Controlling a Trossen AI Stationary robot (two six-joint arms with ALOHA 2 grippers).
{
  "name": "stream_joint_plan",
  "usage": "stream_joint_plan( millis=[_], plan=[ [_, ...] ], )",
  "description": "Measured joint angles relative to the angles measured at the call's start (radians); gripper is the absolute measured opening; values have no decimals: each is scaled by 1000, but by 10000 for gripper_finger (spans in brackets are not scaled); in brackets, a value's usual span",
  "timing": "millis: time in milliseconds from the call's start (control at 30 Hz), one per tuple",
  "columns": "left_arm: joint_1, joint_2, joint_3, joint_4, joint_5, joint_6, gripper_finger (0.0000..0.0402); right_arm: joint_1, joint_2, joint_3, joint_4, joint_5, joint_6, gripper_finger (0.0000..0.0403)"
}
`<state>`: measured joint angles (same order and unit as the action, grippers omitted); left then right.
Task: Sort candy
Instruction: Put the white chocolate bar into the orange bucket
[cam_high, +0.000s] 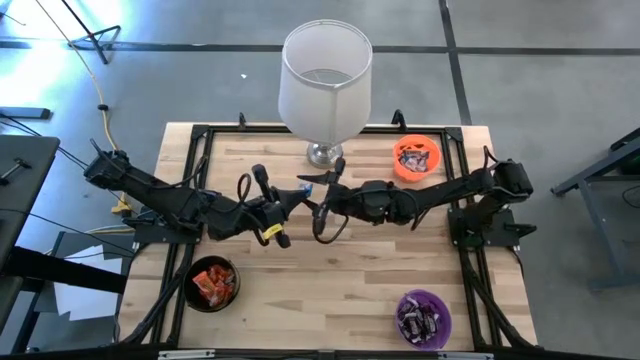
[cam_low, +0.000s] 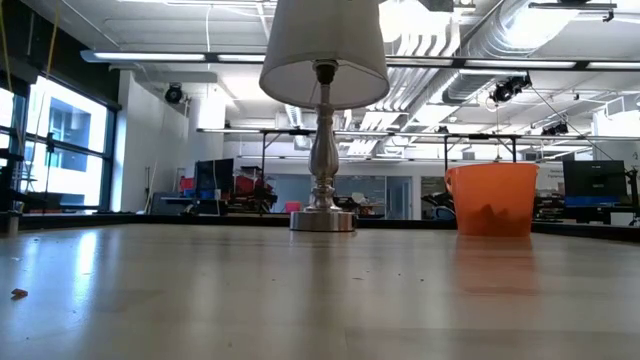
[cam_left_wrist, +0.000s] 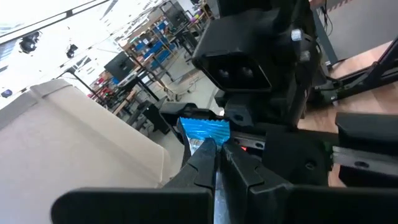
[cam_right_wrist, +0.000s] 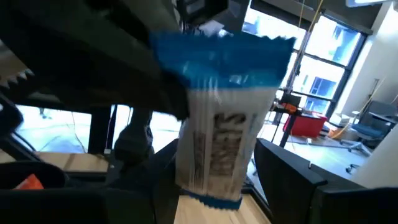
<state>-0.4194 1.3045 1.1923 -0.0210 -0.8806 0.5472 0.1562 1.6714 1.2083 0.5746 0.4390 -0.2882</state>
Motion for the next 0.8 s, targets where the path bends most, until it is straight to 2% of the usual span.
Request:
stream_joint_plan(
  millis=[233, 300, 500, 533, 700, 800],
  plan=[
    [0, 0, 0, -3, -3, 5, 0, 0, 0, 0, 9, -25, -6, 179],
    [0, 0, 0, -3, -3, 5, 0, 0, 0, 0, 1, -27, -6, 153],
    [0, 0, 0, -12, -9, 8, 0, 1, -2, 0, -11, -28, -8, 29],
    [0, 0, 0, -13, -10, 7, 0, 1, -2, 0, -16, -28, -8, 20],
    [0, 0, 0, -29, -30, 54, 1, 1, -2, 0, -26, -28, 7, 29],
    [-1, 0, 0, -45, -79, 94, 4, 0, -2, 0, -40, -25, 8, 20]
  ],
)
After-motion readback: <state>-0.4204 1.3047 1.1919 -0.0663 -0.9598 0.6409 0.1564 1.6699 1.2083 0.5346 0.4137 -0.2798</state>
